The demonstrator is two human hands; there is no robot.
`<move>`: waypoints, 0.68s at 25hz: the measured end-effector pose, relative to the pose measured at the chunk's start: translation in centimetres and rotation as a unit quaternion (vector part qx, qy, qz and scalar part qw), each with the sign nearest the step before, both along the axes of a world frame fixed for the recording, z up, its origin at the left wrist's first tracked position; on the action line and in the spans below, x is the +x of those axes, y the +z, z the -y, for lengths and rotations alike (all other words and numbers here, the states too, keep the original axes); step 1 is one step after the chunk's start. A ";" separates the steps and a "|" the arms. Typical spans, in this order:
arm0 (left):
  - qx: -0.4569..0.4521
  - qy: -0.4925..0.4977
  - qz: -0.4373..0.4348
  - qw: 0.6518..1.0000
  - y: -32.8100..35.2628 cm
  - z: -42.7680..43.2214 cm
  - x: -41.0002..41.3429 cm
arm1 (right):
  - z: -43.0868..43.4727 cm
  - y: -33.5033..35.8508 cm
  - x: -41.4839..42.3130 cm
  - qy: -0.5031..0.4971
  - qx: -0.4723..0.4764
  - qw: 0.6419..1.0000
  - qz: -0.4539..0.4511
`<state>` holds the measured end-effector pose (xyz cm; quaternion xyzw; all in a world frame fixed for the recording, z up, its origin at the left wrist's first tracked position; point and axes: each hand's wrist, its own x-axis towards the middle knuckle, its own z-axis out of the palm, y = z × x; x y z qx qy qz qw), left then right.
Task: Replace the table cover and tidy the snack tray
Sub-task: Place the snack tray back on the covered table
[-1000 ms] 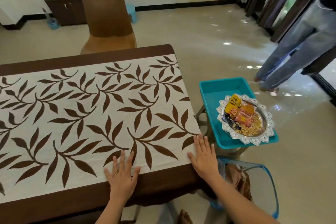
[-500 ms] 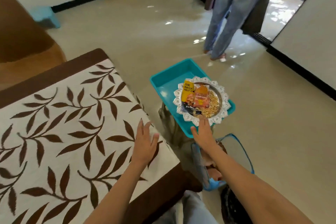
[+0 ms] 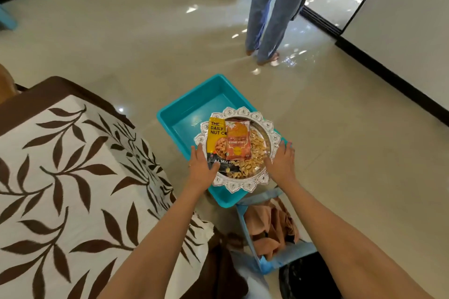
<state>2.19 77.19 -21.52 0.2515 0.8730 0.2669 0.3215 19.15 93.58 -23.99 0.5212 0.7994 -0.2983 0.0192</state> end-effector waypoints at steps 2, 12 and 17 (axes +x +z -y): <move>-0.031 0.063 0.029 0.997 -1.4 -1.5 -1.0 | -1.7 -1.1 -0.2 -0.063 -0.071 0.995 -0.032; 0.003 0.324 0.247 0.913 -3.0 -2.9 -2.8 | -2.3 -3.2 0.0 -0.099 -0.097 0.990 -0.021; 0.042 0.348 0.170 0.921 0.4 -1.2 -2.3 | -2.1 1.0 -0.4 -0.082 -0.054 0.992 -0.083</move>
